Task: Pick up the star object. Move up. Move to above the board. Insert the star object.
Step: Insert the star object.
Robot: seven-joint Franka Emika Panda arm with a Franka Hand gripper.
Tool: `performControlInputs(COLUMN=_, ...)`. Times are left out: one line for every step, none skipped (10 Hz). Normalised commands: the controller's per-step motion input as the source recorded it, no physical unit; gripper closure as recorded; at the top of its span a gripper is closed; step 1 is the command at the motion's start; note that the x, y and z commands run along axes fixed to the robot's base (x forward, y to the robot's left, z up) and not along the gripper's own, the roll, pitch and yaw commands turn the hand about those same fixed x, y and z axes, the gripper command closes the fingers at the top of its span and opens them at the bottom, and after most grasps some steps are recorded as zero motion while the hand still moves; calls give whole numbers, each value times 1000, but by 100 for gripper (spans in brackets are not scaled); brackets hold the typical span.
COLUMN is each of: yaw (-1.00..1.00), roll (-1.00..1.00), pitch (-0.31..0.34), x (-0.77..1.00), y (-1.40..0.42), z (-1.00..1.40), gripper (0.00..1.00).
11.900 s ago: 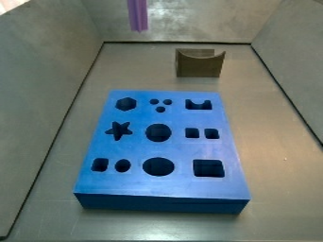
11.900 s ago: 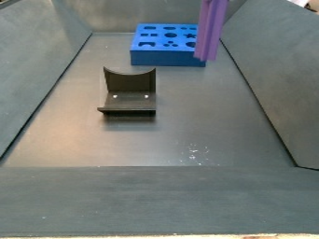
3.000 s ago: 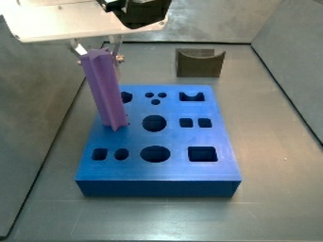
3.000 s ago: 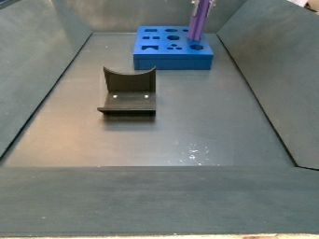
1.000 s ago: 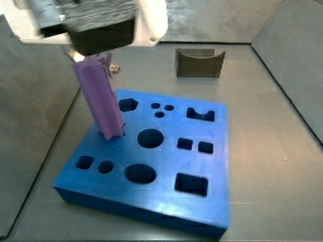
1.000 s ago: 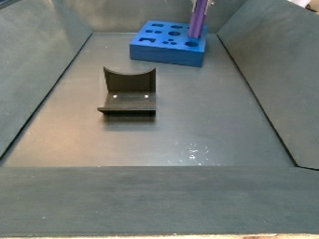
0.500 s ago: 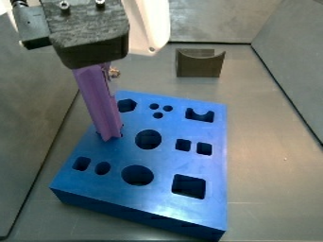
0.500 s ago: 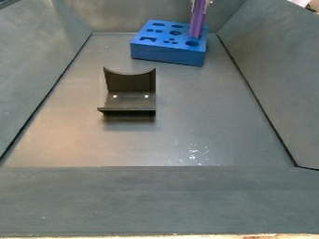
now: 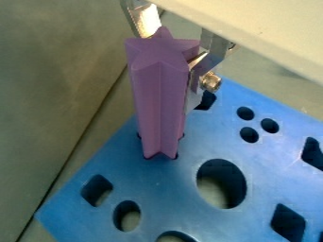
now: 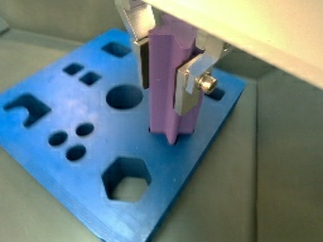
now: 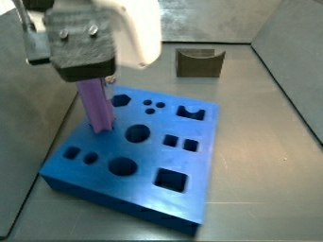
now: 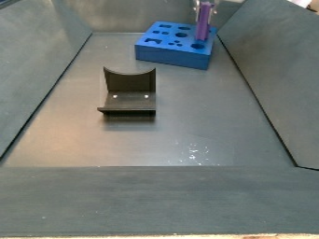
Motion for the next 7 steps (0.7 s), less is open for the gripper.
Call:
performControlInputs(yaw=-77, roll=-141, pitch=-96, x=-294, y=443, z=-906, gripper=100)
performControlInputs(yaw=-46, roll=-156, pitch=-94, x=-274, y=440, z=-877, gripper=100)
performControlInputs(yaw=0, roll=-70, pitch=-60, x=-137, y=97, z=-249, gripper=100)
performControlInputs(yaw=0, roll=0, pitch=-4, x=-11, y=0, z=0, gripper=100)
performControlInputs(yaw=0, roll=-36, pitch=-43, x=-17, y=0, z=-74, gripper=100)
performControlInputs(yaw=-23, roll=-144, pitch=0, x=6, y=66, z=-43, gripper=100)
performControlInputs(yaw=-9, roll=-136, pitch=0, x=0, y=69, z=-49, gripper=100)
